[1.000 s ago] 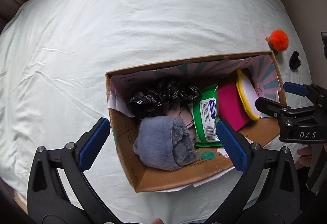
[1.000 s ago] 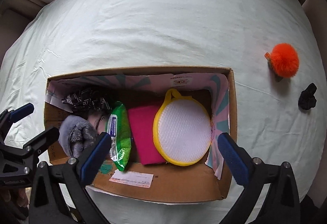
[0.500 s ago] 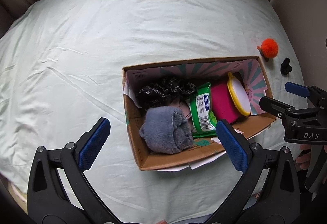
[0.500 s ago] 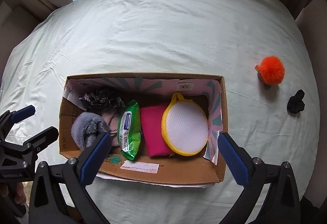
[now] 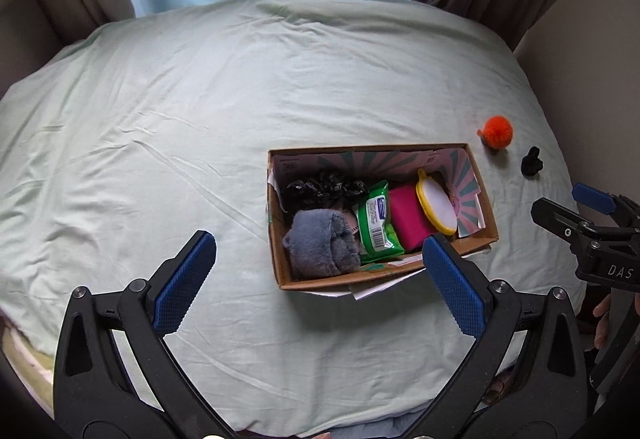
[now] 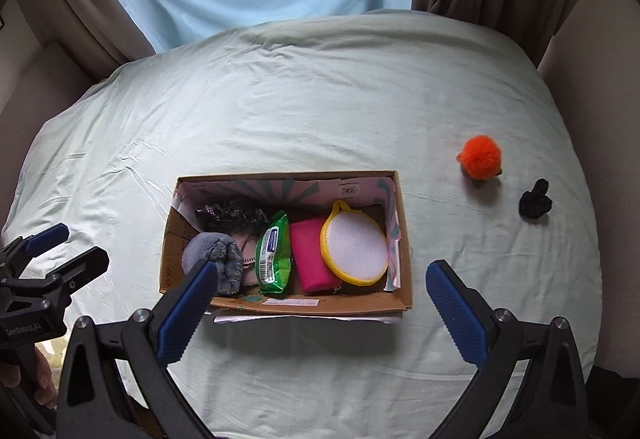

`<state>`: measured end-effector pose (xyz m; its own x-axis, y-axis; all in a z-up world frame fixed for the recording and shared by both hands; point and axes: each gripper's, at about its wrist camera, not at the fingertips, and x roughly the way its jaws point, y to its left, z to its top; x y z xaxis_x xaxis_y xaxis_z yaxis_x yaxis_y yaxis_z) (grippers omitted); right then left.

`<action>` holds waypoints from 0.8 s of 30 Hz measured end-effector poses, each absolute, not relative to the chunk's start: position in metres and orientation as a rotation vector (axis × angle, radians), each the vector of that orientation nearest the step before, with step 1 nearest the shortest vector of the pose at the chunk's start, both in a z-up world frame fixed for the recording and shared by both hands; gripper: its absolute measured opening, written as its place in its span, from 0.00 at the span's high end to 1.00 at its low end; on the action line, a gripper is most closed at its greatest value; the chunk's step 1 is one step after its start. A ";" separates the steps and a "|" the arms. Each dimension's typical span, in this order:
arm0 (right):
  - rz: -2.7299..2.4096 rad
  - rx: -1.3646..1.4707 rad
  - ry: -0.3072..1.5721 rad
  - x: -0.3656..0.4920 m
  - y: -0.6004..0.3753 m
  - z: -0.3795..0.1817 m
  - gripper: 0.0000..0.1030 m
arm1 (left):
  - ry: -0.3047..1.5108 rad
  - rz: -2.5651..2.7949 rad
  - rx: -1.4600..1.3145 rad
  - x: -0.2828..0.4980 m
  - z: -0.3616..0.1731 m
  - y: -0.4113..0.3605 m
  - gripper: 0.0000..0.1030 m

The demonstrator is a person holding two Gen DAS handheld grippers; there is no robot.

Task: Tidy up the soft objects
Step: 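Move both grippers toward the orange pompom and black sock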

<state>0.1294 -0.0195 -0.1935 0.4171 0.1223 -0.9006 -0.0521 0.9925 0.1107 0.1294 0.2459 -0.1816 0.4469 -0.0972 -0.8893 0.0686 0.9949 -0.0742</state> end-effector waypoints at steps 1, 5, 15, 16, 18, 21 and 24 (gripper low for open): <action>0.106 0.065 1.128 0.124 -0.021 -0.186 0.00 | 1.090 -0.097 -0.036 0.123 -0.175 0.246 0.00; 0.096 0.077 1.072 0.098 -0.033 -0.154 0.00 | 1.045 -0.075 -0.066 0.098 -0.148 0.246 0.00; 0.071 0.120 0.922 0.045 -0.079 -0.094 0.00 | 0.881 -0.025 -0.014 0.045 -0.074 0.211 0.00; 0.080 0.131 0.907 0.041 -0.086 -0.091 0.00 | 0.867 -0.020 -0.023 0.042 -0.070 0.205 0.00; 0.087 0.144 0.880 0.035 -0.101 -0.085 0.00 | 0.848 -0.013 -0.046 0.040 -0.063 0.190 0.00; 0.082 0.148 0.857 0.033 -0.129 -0.080 0.00 | 0.833 -0.027 -0.067 0.043 -0.057 0.162 0.00; 0.055 0.162 0.813 0.032 -0.163 -0.077 0.00 | 0.814 -0.045 -0.043 0.051 -0.055 0.124 0.00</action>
